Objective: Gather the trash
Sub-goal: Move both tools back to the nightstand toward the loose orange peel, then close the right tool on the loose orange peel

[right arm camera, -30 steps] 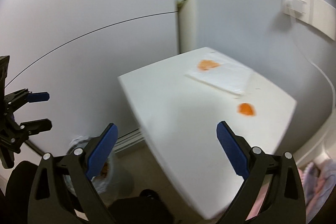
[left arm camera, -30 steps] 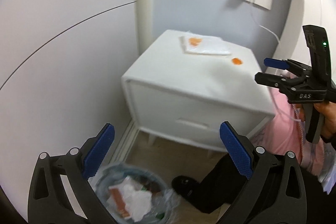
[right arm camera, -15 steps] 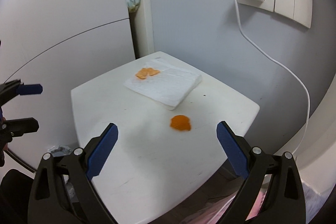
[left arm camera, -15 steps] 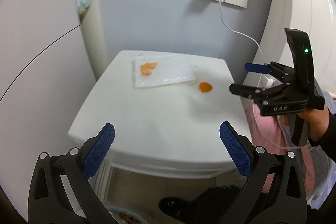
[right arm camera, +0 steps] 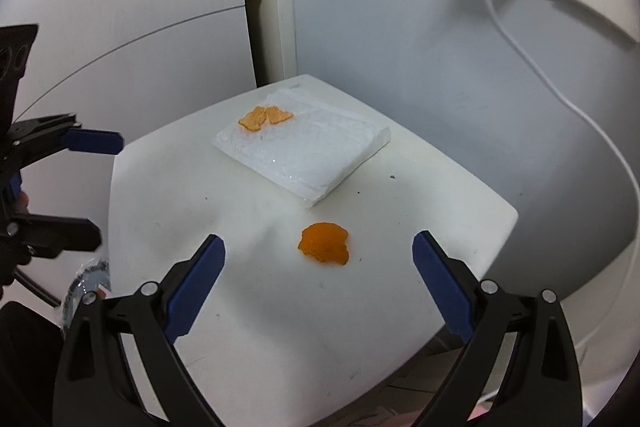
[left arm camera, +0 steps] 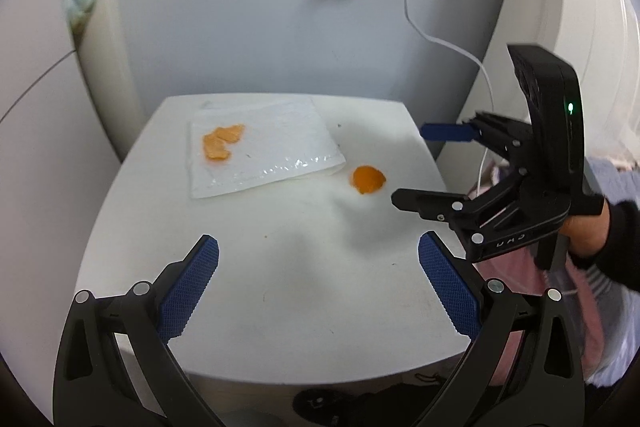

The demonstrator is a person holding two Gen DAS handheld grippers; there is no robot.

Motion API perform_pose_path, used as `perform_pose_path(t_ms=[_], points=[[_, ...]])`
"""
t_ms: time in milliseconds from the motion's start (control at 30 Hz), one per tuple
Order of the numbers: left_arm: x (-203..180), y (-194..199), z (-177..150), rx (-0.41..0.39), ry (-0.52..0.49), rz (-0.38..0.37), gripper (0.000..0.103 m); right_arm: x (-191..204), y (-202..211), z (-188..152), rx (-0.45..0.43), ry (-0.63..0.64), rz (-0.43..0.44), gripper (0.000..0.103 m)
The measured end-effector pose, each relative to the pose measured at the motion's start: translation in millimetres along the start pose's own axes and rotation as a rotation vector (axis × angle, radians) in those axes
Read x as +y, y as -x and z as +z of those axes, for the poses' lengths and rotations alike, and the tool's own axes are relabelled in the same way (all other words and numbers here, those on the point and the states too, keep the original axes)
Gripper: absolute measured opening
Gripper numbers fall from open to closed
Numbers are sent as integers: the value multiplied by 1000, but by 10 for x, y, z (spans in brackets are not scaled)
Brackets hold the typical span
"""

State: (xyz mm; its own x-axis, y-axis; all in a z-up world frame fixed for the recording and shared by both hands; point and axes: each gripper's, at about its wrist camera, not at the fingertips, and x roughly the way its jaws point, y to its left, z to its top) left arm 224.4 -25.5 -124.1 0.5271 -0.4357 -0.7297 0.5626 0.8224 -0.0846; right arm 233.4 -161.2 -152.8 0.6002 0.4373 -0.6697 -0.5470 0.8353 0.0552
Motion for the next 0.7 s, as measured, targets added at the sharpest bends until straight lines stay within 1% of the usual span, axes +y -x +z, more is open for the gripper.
perform_pose_path(t_ms=[33, 100, 133, 233, 267, 367, 400, 467, 567, 700], points=[[6, -45, 8, 7, -9, -8, 97, -18, -31, 2, 4, 1, -2, 91], [26, -152, 34, 23, -29, -16, 97, -57, -119, 12, 25, -2, 6, 77], [39, -190, 43, 27, -34, -18, 97, -83, -185, 17, 43, -7, 2, 76], [98, -287, 67, 34, -35, -21, 97, -135, -271, 21, 53, -27, -1, 72], [119, -306, 74, 32, -31, -27, 97, -137, -290, 16, 56, -29, -1, 67], [164, -376, 84, 34, -27, -42, 97, -112, -343, -6, 65, -21, 5, 60], [172, -406, 87, 36, -31, -49, 97, -96, -346, -15, 62, -16, 12, 55], [183, -438, 85, 38, -35, -57, 97, -74, -349, -13, 59, -8, 13, 49], [189, -502, 99, 42, -39, -66, 97, -79, -368, -5, 60, -12, 16, 46], [182, -535, 96, 46, -45, -69, 97, -90, -382, 0, 60, -10, 14, 37]])
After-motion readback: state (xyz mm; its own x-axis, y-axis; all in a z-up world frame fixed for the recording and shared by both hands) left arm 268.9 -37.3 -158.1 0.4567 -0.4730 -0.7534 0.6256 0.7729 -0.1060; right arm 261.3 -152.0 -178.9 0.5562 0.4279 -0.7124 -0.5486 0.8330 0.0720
